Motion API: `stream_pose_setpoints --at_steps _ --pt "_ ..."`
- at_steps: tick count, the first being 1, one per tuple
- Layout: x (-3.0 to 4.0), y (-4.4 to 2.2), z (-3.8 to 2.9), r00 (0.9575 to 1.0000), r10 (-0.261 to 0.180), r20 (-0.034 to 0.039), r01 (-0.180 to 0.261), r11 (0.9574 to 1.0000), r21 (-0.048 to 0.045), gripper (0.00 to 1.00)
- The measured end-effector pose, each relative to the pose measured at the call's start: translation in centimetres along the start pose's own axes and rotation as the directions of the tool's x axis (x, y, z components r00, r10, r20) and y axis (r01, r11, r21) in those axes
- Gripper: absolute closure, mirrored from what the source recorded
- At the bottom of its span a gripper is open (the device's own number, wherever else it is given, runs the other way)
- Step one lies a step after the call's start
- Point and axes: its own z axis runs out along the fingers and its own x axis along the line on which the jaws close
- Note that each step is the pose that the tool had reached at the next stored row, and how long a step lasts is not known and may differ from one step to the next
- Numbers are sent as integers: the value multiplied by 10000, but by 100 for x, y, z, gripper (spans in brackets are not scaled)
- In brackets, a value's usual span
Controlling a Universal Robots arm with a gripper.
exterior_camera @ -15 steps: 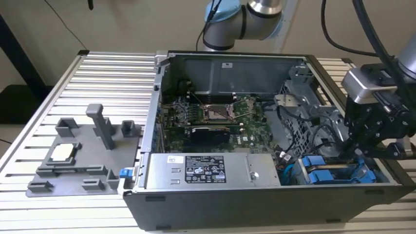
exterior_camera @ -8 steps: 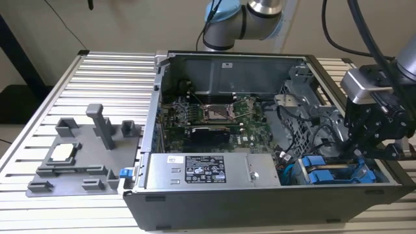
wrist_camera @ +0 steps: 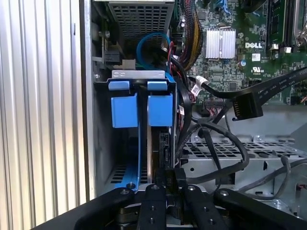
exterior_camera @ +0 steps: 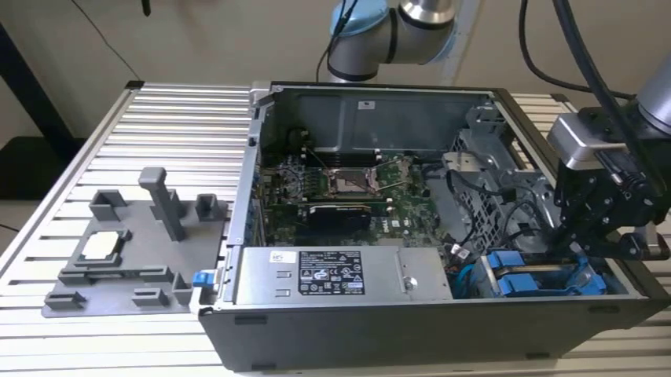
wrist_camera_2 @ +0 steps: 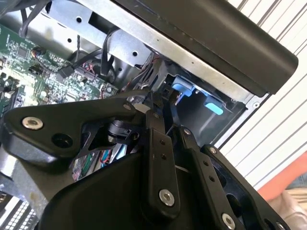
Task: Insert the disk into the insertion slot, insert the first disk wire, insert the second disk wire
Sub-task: 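Insert the first disk wire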
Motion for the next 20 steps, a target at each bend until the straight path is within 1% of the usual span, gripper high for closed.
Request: stream_pose_setpoints --at_steps 2,5,6,7,9,10,12,20 --pt "1 1 12 10000 4 2 -4 10000 0 81" --pt "3 2 48 10000 7 -9 -7 10000 -1 81" --pt "3 3 58 10000 9 6 -9 10000 -2 81" --pt "3 2 57 10000 9 1 -9 10000 0 74" --pt "3 2 54 10000 11 2 -11 10000 0 74" --pt "3 2 38 10000 11 7 -11 10000 -1 67" --pt "0 0 -38 10000 11 3 -11 10000 -1 67" --pt "-11 -8 -402 10000 10 4 -10 10000 0 67"
